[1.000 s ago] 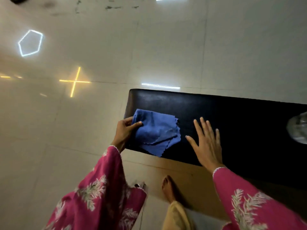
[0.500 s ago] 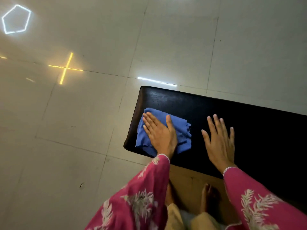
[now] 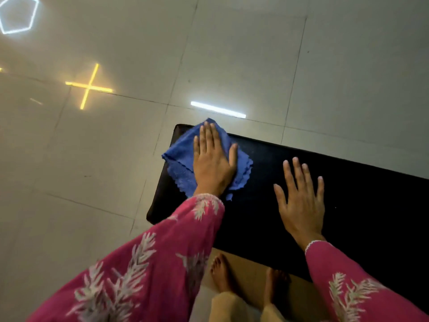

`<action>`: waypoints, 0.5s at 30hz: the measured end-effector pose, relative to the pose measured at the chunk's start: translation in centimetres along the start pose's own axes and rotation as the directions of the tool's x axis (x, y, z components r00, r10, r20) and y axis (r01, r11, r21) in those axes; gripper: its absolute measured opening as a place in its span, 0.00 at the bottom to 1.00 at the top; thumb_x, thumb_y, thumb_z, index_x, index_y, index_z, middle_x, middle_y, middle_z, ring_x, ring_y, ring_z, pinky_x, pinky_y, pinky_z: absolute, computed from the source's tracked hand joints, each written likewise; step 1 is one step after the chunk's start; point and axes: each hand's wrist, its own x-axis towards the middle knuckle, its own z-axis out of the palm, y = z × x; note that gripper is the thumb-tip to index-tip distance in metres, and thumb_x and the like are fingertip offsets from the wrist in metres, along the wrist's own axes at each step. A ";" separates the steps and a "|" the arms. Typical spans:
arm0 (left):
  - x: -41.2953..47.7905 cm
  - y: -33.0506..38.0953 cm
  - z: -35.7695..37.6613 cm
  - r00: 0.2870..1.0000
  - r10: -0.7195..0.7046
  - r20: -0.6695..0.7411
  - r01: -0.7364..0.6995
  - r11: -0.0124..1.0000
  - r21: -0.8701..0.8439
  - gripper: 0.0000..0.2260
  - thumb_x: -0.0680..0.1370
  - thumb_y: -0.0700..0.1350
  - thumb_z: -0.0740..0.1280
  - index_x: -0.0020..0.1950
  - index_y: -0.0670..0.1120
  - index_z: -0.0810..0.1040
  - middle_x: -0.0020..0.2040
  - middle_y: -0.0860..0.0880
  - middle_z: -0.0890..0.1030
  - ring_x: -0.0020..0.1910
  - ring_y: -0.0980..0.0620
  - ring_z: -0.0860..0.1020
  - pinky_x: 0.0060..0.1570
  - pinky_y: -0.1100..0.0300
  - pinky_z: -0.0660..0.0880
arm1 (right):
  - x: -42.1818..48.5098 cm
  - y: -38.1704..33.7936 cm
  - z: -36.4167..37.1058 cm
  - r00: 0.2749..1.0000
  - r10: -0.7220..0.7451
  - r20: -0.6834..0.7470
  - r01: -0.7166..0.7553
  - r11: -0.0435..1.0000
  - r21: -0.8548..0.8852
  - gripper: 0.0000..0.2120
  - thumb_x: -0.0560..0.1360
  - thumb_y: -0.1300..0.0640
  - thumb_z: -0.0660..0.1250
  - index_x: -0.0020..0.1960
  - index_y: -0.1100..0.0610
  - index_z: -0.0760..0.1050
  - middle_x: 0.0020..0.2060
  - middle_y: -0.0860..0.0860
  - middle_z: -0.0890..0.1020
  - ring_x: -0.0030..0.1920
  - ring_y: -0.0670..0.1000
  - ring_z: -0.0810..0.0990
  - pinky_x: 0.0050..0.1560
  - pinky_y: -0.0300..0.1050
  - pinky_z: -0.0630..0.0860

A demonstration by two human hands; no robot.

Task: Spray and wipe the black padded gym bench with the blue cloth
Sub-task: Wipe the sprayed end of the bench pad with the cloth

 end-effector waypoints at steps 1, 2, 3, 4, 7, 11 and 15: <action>-1.6 -1.0 0.2 0.994 0.105 0.001 -0.105 0.994 0.024 0.34 0.78 0.60 0.48 0.75 0.37 0.49 0.76 0.41 0.52 0.76 0.47 0.49 0.73 0.55 0.40 | 0.1 0.1 -0.1 1.000 0.001 0.004 -0.001 1.000 0.001 0.29 0.78 0.40 0.37 0.74 0.52 0.52 0.73 0.51 0.57 0.73 0.52 0.57 0.71 0.53 0.44; -2.8 -2.5 0.1 0.991 0.130 -0.010 -0.129 0.990 0.048 0.35 0.77 0.62 0.47 0.75 0.38 0.50 0.76 0.41 0.52 0.75 0.47 0.49 0.73 0.56 0.41 | 0.0 0.1 -0.1 1.000 -0.002 0.008 0.002 1.000 0.003 0.29 0.78 0.40 0.38 0.74 0.52 0.52 0.73 0.51 0.57 0.72 0.52 0.57 0.71 0.53 0.44; -2.9 -3.6 -0.1 0.998 0.065 -0.025 -0.064 0.996 0.055 0.37 0.76 0.64 0.47 0.75 0.38 0.49 0.76 0.41 0.51 0.75 0.48 0.48 0.73 0.56 0.41 | 0.0 0.1 -0.1 1.000 -0.003 0.005 0.003 1.000 0.005 0.29 0.79 0.40 0.38 0.74 0.52 0.52 0.73 0.50 0.57 0.72 0.52 0.57 0.71 0.53 0.44; -1.8 -4.1 -0.3 0.998 -0.057 -0.041 0.059 0.997 0.047 0.39 0.75 0.66 0.47 0.75 0.38 0.46 0.77 0.41 0.50 0.76 0.48 0.47 0.73 0.56 0.40 | 0.1 0.1 -0.1 1.000 -0.002 -0.003 0.002 1.000 0.005 0.28 0.79 0.40 0.38 0.74 0.52 0.52 0.73 0.50 0.56 0.72 0.52 0.57 0.71 0.53 0.44; 3.2 -1.6 -0.3 0.910 -0.415 -0.005 0.415 0.910 0.003 0.42 0.75 0.68 0.49 0.75 0.37 0.42 0.77 0.39 0.46 0.76 0.46 0.44 0.74 0.52 0.40 | 0.1 0.0 0.2 1.000 -0.009 -0.023 0.009 1.000 -0.001 0.28 0.79 0.40 0.39 0.74 0.52 0.52 0.73 0.50 0.56 0.73 0.51 0.55 0.71 0.53 0.44; 0.4 0.5 0.7 0.993 -0.117 0.027 0.115 0.991 0.076 0.41 0.75 0.68 0.45 0.75 0.38 0.42 0.77 0.41 0.45 0.76 0.47 0.43 0.73 0.53 0.37 | 0.1 0.1 0.3 1.000 -0.007 -0.029 0.007 1.000 0.001 0.28 0.79 0.40 0.39 0.74 0.52 0.52 0.73 0.50 0.56 0.72 0.51 0.54 0.71 0.53 0.45; -3.3 -4.3 -0.1 0.999 0.008 -0.039 -0.003 0.994 0.106 0.42 0.73 0.70 0.45 0.75 0.39 0.46 0.77 0.41 0.49 0.76 0.47 0.47 0.73 0.54 0.40 | 0.0 0.1 0.3 1.000 -0.011 -0.026 0.010 1.000 -0.002 0.28 0.79 0.40 0.39 0.74 0.52 0.52 0.73 0.50 0.56 0.73 0.50 0.54 0.71 0.54 0.46</action>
